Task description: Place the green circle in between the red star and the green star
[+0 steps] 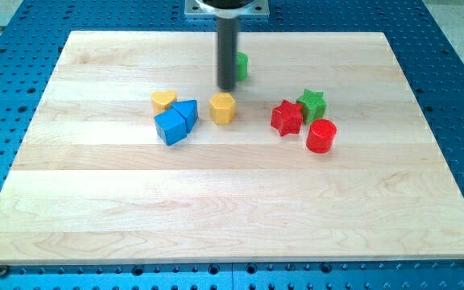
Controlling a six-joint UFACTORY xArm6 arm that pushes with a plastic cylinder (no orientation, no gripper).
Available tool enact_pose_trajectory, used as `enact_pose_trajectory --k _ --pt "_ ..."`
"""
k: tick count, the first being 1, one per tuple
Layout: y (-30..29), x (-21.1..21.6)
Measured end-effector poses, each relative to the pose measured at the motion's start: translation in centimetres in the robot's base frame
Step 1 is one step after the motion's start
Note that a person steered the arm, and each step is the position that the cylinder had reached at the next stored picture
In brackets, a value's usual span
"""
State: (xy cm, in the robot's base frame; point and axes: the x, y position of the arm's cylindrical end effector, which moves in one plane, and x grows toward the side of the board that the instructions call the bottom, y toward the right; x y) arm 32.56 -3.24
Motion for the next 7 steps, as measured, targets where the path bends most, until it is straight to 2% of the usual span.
enact_pose_trajectory --k 1,2,3,4,5,6,7 --pt "0.7 -3.4" --pt "4.6 -5.0" --pt "8.4 -0.1" --pt "7.5 -4.4" --pt "6.3 2.3" --pt "5.1 5.2" --pt "7.0 -1.9"
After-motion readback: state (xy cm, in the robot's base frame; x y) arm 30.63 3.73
